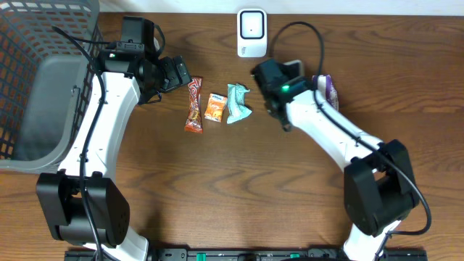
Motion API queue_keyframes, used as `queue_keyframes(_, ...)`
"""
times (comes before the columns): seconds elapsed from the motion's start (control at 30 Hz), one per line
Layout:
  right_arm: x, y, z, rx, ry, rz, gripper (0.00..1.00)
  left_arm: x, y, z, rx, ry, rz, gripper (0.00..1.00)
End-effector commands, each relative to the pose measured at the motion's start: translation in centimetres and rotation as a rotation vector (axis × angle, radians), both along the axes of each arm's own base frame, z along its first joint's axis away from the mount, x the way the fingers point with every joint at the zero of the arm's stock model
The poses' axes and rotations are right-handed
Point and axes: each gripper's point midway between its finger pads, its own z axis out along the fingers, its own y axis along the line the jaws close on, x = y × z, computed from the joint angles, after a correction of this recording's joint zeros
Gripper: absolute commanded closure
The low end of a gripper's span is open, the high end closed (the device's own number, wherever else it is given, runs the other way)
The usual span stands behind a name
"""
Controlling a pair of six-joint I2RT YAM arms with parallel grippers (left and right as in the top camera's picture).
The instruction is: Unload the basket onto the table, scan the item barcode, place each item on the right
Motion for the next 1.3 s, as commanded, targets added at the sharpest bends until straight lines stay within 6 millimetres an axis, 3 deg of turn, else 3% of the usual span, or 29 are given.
queue_keyframes(0.0, 1.4, 3.0, 3.7, 0.129, -0.075, 0.034, 0.33, 0.2, 0.0, 0.1, 0.001, -0.005, -0.005, 0.02)
queue_keyframes(0.13, 2.4, 3.0, 7.0, 0.178, -0.099, 0.025, 0.3, 0.2, 0.0, 0.1, 0.001, -0.005, -0.004, 0.02)
queue_keyframes(0.23, 2.7, 0.9, 8.7, 0.154, -0.091, -0.005, 0.3, 0.2, 0.0, 0.1, 0.001, -0.005, -0.004, 0.02)
queue_keyframes(0.3, 2.8, -1.7, 9.2, 0.12, -0.071, -0.044, 0.32, 0.2, 0.0, 0.1, 0.001, -0.005, -0.004, 0.02)
queue_keyframes(0.5, 2.1, -11.5, 7.8, 0.112, 0.028, -0.259, 0.42, 0.2, 0.0, 0.1, 0.001, -0.005, -0.004, 0.02)
queue_keyframes(0.6, 1.6, -14.1, 6.4, 0.261, 0.112, -0.281, 0.54, 0.2, 0.0, 0.1, 0.001, -0.005, -0.005, 0.02)
queue_keyframes(0.67, 1.5, -14.7, 5.6, 0.403, 0.157, -0.261, 0.64, 0.2, 0.0, 0.1, 0.001, -0.005, -0.005, 0.02)
queue_keyframes(0.73, 1.2, -14.9, 4.9, 0.558, 0.188, -0.245, 0.73, 0.2, 0.0, 0.1, 0.001, -0.005, -0.004, 0.02)
queue_keyframes(0.87, 1.0, -13.7, 3.2, 0.796, 0.221, -0.165, 0.66, 0.2, 0.0, 0.1, 0.001, -0.005, -0.004, 0.02)
queue_keyframes(0.97, 0.1, -12.9, 0.8, 0.839, 0.26, -0.148, 0.68, 0.2, 0.0, 0.1, 0.001, -0.005, -0.004, 0.02)
queue_keyframes(1.1, -0.4, -9.2, -1.3, 0.948, 0.291, -0.066, 0.69, 0.2, 0.0, 0.1, 0.001, -0.005, -0.004, 0.02)
queue_keyframes(1.27, 0.2, -5.6, -0.3, 0.979, 0.286, 0.04, 0.66, 0.2, 0.0, 0.1, 0.001, -0.005, -0.005, 0.02)
